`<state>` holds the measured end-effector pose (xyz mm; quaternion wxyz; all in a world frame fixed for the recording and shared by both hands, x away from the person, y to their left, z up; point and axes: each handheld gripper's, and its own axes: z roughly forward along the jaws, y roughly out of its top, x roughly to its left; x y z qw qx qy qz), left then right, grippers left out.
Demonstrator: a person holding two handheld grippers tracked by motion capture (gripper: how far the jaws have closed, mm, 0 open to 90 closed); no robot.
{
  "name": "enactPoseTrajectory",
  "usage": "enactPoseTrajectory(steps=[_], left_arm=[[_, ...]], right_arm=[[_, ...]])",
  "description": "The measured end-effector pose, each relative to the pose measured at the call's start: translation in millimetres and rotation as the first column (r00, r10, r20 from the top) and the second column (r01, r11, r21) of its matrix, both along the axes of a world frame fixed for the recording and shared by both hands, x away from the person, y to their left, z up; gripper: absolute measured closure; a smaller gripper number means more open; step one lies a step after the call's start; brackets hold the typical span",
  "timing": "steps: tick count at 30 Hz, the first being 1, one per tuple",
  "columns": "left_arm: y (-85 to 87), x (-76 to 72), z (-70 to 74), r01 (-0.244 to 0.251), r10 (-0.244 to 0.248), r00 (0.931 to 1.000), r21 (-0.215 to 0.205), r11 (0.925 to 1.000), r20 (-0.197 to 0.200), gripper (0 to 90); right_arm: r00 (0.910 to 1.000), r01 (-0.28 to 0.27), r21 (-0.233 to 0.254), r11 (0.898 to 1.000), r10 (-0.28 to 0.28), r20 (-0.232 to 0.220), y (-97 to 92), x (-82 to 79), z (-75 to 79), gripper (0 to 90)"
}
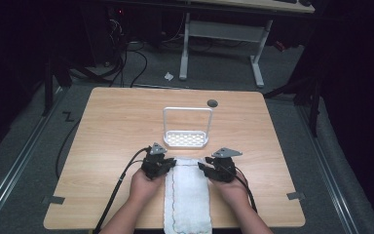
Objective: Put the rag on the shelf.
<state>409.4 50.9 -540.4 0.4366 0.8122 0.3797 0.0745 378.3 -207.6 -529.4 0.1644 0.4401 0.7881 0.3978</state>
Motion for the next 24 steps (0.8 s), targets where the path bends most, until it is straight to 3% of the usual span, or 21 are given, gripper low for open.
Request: enactPoseTrajectory(steps=[4,10,17,24], left_arm=[[-0.3,-0.6,0.1,-0.001,0.001,1.0,0.003,1.0,0.004,82.3],[-0.7,-1.4,0.2,-0.002,0.002,1.0,0.009,1.0,0.008,82.2],[1.2,-0.8,-0.2,0.006,-0.006,0.9999,-0.01,0.9999,-0.011,82.9],[2.4,-0.2,-0.4,0.008,-0.008,0.9997,-0.019,0.9998,-0.022,83.2]], right_arm=[[0.9987,0.011,0.022,1.0,-0.01,-0.051,1.6,10.0,-5.1,61.1],[0.9987,0.005,0.021,1.0,-0.004,-0.05,1.5,6.1,-7.6,68.4],[0.9984,-0.023,0.03,0.999,0.025,-0.052,4.4,3.5,-8.7,84.5],[0.9988,-0.033,0.023,0.999,0.034,-0.035,4.9,1.7,-7.9,85.9]])
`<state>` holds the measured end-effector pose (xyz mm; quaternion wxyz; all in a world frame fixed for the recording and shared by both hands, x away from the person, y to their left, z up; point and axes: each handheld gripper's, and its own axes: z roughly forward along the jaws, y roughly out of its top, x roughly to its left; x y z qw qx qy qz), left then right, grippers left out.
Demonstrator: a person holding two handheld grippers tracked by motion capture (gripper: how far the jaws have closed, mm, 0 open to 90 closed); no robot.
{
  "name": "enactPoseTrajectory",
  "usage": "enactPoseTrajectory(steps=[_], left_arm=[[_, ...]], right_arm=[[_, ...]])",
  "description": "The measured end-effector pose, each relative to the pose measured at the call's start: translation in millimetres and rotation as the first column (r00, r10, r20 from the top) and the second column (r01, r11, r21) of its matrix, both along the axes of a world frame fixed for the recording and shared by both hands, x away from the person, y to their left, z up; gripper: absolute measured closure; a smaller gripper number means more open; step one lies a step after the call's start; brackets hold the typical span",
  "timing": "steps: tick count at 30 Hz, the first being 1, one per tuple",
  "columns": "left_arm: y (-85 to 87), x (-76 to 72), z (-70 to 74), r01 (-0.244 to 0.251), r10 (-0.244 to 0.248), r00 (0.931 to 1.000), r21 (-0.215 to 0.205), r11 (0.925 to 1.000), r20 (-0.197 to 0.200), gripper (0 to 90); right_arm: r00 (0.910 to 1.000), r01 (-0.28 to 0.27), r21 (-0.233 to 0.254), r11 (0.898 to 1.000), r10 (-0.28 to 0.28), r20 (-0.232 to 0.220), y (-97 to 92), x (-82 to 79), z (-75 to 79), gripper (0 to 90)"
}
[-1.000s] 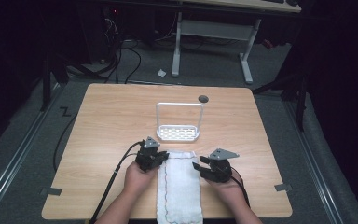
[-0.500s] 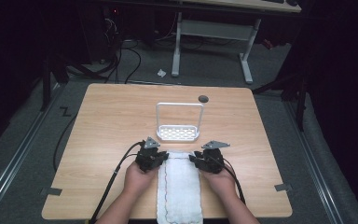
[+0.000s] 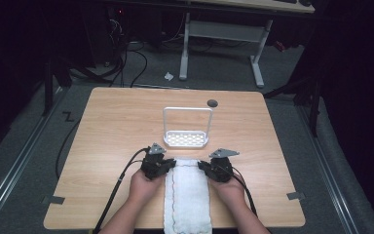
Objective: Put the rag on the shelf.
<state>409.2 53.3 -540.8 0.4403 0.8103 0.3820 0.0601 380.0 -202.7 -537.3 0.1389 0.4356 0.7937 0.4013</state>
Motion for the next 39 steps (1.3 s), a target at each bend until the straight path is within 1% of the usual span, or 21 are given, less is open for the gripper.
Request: enactPoseTrajectory(steps=[3,5,7,9,10,12,14,16,17,19,20,21,24,26,29,31,32,34,36,38,39], left_arm=[[-0.3,-0.4,0.1,-0.002,0.002,1.0,0.001,1.0,0.0,83.3],[1.5,-1.6,0.4,-0.006,0.007,1.0,-0.018,0.9998,0.005,83.4],[2.4,-5.5,1.4,-0.016,0.017,0.9994,-0.04,0.9991,0.03,83.4],[1.8,-9.9,3.5,-0.037,0.04,0.9979,-0.052,0.998,0.05,83.4],[0.8,-13.2,5.3,-0.044,0.048,0.9963,-0.061,0.9972,0.072,83.5],[-0.8,-18.6,9.3,-0.05,0.058,0.9933,-0.081,0.9955,0.1,83.5],[-1.3,-23.4,15.7,-0.048,0.061,0.9902,-0.105,0.9933,0.126,83.5],[-0.7,-27.0,23.7,-0.048,0.068,0.9859,-0.132,0.9901,0.152,83.6],[0.0,-28.5,28.1,-0.049,0.072,0.984,-0.14,0.989,0.163,83.5],[1.4,-31.4,36.5,-0.051,0.081,0.9784,-0.159,0.9859,0.19,83.6],[2.3,-32.0,40.4,-0.049,0.082,0.9785,-0.17,0.9842,0.189,83.6],[2.4,-32.7,44.2,-0.046,0.082,0.9765,-0.177,0.9831,0.199,83.6],[3.0,-33.8,55.7,-0.043,0.087,0.968,-0.187,0.9815,0.235,83.7],[3.6,-33.0,62.2,-0.043,0.092,0.9665,-0.202,0.9785,0.24,83.7],[4.8,-32.7,71.5,-0.043,0.099,0.961,-0.214,0.9758,0.258,83.7],[5.2,-32.3,78.9,-0.039,0.099,0.9591,-0.222,0.9744,0.265,83.7],[5.6,-32.2,84.4,-0.037,0.1,0.9559,-0.223,0.9741,0.276,83.7],[6.6,-31.6,92.9,-0.036,0.103,0.9541,-0.233,0.9719,0.281,83.8],[7.3,-31.4,102.1,-0.037,0.109,0.9506,-0.241,0.9699,0.291,83.8],[8.1,-30.8,110.6,-0.033,0.108,0.9453,-0.24,0.9703,0.308,83.9],[8.7,-30.9,115.0,-0.032,0.111,0.9426,-0.245,0.969,0.315,83.8]], right_arm=[[0.9994,-0.008,-0.005,1.0,0.008,0.034,0.1,-3.1,3.0,85.9],[0.9983,-0.009,0.003,1.0,0.009,0.057,-1.0,-4.6,5.5,85.9],[0.9979,-0.002,0.018,1.0,0.001,0.065,-1.2,-7.2,8.9,85.9],[0.9953,-0.007,0.017,1.0,0.006,0.096,-0.7,-10.7,13.2,85.9],[0.9938,-0.009,0.018,1.0,0.007,0.111,-0.4,-12.6,15.5,85.9],[0.9908,-0.006,0.026,1.0,0.003,0.136,-0.5,-16.5,20.8,85.9],[0.9865,-0.005,0.023,1.0,0.001,0.164,-0.2,-19.9,26.3,85.9],[0.9787,-0.009,-0.02,1.0,0.013,0.205,1.2,-22.6,32.8,85.8],[0.9751,-0.01,-0.022,1.0,0.014,0.221,0.6,-23.5,36.3,85.9],[0.9737,-0.01,0.02,1.0,0.005,0.228,-2.5,-24.2,42.4,85.9],[0.9721,-0.008,0.029,1.0,0.001,0.235,-3.4,-24.6,45.3,85.9],[0.9701,-0.006,0.034,0.999,-0.002,0.243,-3.8,-24.7,48.3,85.9],[0.9644,-0.002,0.067,0.998,-0.016,0.264,-5.2,-24.7,58.4,85.9],[0.9593,-0.004,0.077,0.997,-0.018,0.282,-5.5,-24.9,65.6,85.9],[0.9525,-0.005,0.106,0.994,-0.027,0.303,-6.3,-23.8,75.8,85.9],[0.9475,-0.006,0.112,0.994,-0.03,0.318,-5.8,-22.8,82.7,85.9],[0.9449,-0.006,0.115,0.993,-0.032,0.326,-5.3,-22.2,86.1,85.9],[0.9394,-0.007,0.112,0.994,-0.032,0.341,-3.9,-21.5,93.7,85.9],[0.9334,-0.008,0.115,0.993,-0.034,0.357,-2.4,-21.5,101.9,85.9],[0.9264,-0.01,0.117,0.993,-0.035,0.375,-1.2,-21.3,110.4,85.9],[0.9226,-0.012,0.116,0.993,-0.034,0.384,-0.4,-21.2,114.6,85.9]])
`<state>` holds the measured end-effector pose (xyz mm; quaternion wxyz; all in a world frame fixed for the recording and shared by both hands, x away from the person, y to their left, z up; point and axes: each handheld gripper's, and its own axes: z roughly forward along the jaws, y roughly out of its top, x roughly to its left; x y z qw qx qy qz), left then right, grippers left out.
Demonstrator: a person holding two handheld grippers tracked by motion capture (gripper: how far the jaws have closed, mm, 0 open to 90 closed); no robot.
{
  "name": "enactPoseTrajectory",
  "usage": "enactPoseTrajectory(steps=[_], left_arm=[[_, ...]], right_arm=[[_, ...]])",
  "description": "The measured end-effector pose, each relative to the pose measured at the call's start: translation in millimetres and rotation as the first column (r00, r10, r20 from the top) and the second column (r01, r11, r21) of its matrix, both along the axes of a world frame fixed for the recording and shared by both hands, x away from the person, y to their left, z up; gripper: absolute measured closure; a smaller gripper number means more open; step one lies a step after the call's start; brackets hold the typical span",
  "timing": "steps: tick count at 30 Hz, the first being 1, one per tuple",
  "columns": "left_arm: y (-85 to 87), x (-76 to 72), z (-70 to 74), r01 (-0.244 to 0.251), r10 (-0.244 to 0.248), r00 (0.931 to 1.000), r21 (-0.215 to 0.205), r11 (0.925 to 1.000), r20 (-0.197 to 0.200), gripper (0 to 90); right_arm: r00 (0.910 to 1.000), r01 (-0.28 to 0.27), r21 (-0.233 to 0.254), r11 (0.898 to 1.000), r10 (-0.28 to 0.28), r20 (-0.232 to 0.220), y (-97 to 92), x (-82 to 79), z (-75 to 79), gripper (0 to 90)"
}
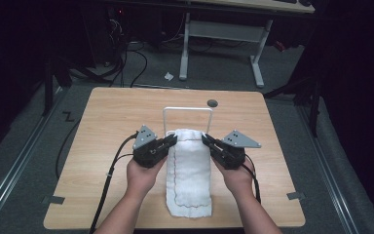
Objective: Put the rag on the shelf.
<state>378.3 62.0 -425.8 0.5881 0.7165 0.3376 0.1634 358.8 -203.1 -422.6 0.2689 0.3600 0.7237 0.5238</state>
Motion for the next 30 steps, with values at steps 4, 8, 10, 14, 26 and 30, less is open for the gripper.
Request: enactPoseTrajectory(steps=[4,8,10,14,26,30], left_arm=[[1.7,-1.4,17.9,-0.002,0.002,0.9991,-0.008,1.0,0.042,83.9],[3.9,-1.3,33.7,-0.003,0.004,0.9977,-0.019,0.9998,0.068,83.9],[4.1,-0.7,40.9,-0.006,0.008,0.9967,-0.024,0.9997,0.081,84.0],[5.0,0.5,55.1,-0.009,0.012,0.9944,-0.032,0.9994,0.105,84.1],[8.8,4.4,93.2,-0.01,0.017,0.9835,-0.041,0.9991,0.18,84.1],[7.4,5.8,99.1,-0.011,0.017,0.9812,-0.032,0.9994,0.192,84.2]], right_arm=[[0.9996,-0.002,0.01,1.0,0.002,0.03,2.0,0.2,16.9,85.9],[0.9983,-0.002,0.021,1.0,0.001,0.058,3.4,0.6,31.9,86.0],[0.9976,-0.006,0.028,1.0,0.004,0.07,3.7,0.8,38.3,85.9],[0.9955,-0.006,0.034,0.999,0.003,0.095,4.1,1.4,52.5,86.0],[0.9882,-0.009,0.058,0.998,0.0,0.153,0.3,4.9,90.1,86.0],[0.9865,-0.008,0.058,0.998,-0.002,0.164,0.0,5.8,95.9,86.0]])
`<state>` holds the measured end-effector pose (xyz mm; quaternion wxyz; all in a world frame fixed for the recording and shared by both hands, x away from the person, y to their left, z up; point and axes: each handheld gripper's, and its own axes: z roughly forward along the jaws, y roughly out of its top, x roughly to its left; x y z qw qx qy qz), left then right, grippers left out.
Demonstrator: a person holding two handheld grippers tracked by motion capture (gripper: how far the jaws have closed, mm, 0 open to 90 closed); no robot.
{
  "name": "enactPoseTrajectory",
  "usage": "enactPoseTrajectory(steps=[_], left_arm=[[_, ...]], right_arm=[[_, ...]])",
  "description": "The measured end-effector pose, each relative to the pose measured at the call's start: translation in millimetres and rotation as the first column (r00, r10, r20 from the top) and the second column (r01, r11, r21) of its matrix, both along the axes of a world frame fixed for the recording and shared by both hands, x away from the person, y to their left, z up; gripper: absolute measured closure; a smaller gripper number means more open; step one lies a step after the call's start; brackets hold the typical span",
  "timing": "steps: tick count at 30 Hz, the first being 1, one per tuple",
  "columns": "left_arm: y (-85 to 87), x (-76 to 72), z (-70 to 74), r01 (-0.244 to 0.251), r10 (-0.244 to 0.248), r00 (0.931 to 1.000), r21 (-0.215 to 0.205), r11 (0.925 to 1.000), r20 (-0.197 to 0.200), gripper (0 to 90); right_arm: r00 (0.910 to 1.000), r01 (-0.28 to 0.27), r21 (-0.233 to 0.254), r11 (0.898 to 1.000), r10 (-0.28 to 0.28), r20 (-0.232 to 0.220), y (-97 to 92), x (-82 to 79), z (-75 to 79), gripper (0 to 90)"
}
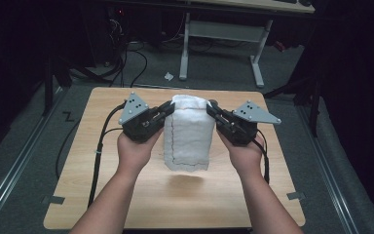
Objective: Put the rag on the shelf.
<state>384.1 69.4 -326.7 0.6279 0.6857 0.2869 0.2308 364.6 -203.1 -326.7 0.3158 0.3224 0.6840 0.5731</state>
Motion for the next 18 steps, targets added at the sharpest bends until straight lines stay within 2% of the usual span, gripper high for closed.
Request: enactPoseTrajectory(steps=[2,5,10,13,15,18], left_arm=[[-0.7,1.4,3.4,0.003,-0.003,1.0,-0.001,1.0,0.003,84.1],[-4.3,2.4,7.8,-0.008,0.007,0.9993,0.032,0.9995,0.038,84.1],[-6.2,15.4,13.4,-0.005,0.004,0.9996,0.025,0.9997,0.027,84.1],[-3.7,26.7,14.3,0.009,-0.009,0.9997,0.0,1.0,0.023,84.1],[-3.4,33.7,13.9,0.005,-0.005,0.9997,0.008,1.0,0.023,84.1],[-4.1,42.6,13.8,-0.008,0.008,0.9998,0.009,0.9999,0.019,84.0]], right_arm=[[1.0,0.002,-0.002,1.0,-0.002,0.002,-0.1,0.3,2.9,86.0],[0.9998,0.013,-0.008,1.0,-0.013,0.015,-0.9,1.3,8.6,86.0],[0.9996,0.02,0.01,1.0,-0.02,0.019,-3.6,8.7,16.4,86.0],[0.9997,0.024,0.035,0.999,-0.024,-0.003,-6.2,18.2,19.5,86.0],[0.9997,0.024,0.044,0.999,-0.024,-0.011,-6.7,24.7,21.1,85.9],[0.9994,0.034,0.029,0.999,-0.033,-0.009,-4.4,32.5,22.9,85.9]])
